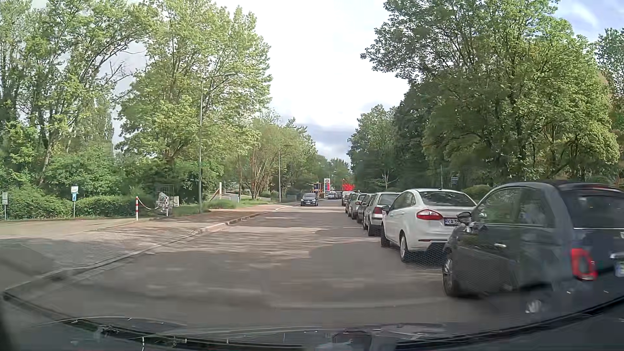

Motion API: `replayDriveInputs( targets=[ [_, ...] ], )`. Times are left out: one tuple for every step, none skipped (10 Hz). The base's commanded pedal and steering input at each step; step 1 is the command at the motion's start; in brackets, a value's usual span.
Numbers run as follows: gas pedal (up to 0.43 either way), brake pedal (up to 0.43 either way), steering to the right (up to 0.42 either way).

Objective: Follow the waypoints while adhering to traffic rules and regulations

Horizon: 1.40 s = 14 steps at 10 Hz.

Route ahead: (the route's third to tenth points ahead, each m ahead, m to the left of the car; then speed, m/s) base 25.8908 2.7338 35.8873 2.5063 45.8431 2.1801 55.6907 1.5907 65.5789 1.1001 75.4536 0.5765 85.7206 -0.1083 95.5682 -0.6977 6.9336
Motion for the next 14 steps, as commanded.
replayDriveInputs(
  targets=[
    [0.020,0.000,0.003],
    [0.028,0.000,0.003],
    [0.028,0.000,0.003],
    [0.028,0.000,0.003],
    [0.028,0.000,0.002],
    [0.028,0.000,0.001],
    [0.028,0.000,0.002],
    [0.028,0.000,0.001],
    [0.028,0.000,0.000],
    [0.028,0.000,-0.002],
    [0.028,0.000,-0.003],
    [0.028,0.000,-0.003],
    [0.028,0.000,-0.003],
    [0.028,0.000,-0.003]
  ],
)
